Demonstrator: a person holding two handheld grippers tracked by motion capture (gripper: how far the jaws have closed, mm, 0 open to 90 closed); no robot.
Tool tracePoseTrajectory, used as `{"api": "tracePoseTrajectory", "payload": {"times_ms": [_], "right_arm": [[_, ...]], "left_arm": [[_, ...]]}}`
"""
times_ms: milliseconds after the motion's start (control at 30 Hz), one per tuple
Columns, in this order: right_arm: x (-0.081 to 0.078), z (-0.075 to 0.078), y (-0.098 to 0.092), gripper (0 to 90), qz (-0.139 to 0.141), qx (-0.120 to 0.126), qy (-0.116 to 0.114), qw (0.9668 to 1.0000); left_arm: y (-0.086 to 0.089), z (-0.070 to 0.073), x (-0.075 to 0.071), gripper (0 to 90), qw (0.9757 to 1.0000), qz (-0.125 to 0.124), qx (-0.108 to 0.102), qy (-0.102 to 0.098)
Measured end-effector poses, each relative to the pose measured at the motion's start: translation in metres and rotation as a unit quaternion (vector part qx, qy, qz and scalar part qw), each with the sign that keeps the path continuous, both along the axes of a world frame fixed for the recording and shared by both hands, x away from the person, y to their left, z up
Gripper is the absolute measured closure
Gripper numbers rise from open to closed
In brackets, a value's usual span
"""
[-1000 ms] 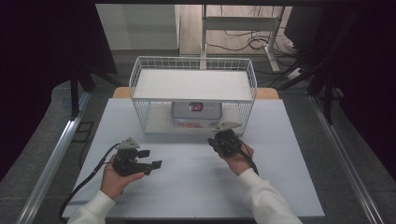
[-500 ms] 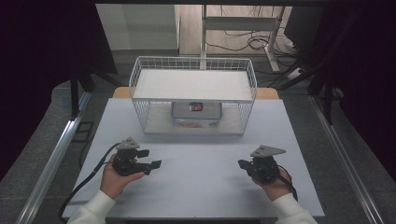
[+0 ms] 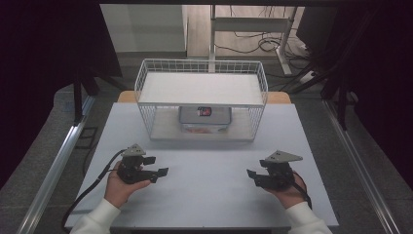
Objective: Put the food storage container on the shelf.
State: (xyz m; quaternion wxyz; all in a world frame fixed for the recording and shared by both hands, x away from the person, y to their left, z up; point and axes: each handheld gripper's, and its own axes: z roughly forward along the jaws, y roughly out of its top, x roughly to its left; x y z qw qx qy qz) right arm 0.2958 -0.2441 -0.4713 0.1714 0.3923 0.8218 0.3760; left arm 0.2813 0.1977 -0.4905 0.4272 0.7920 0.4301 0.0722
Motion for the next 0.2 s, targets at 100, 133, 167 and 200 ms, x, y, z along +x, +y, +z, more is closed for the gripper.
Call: {"api": "tracePoseTrajectory", "payload": {"times_ms": [100, 133, 167, 200], "right_arm": [[0.0006, 0.0001, -0.0016, 28.9, -0.005, 0.001, -0.001, 1.0000], [0.0008, -0.0001, -0.0020, 27.5, -0.006, 0.000, 0.000, 1.0000], [0.0011, -0.0005, -0.0023, 26.1, -0.007, -0.003, 0.000, 1.0000], [0.0014, -0.0008, -0.0025, 25.0, -0.009, -0.004, 0.001, 1.0000]], "left_arm": [[0.0001, -0.0001, 0.0005, 27.0, 1.0000, 0.001, 0.000, 0.001], [0.0001, -0.0002, 0.0010, 26.9, 1.0000, 0.000, -0.001, 0.001], [0.0000, -0.0003, 0.0013, 26.9, 1.0000, 0.001, -0.001, 0.001], [0.0000, -0.0006, 0.0017, 26.9, 1.0000, 0.001, -0.001, 0.002]]}}
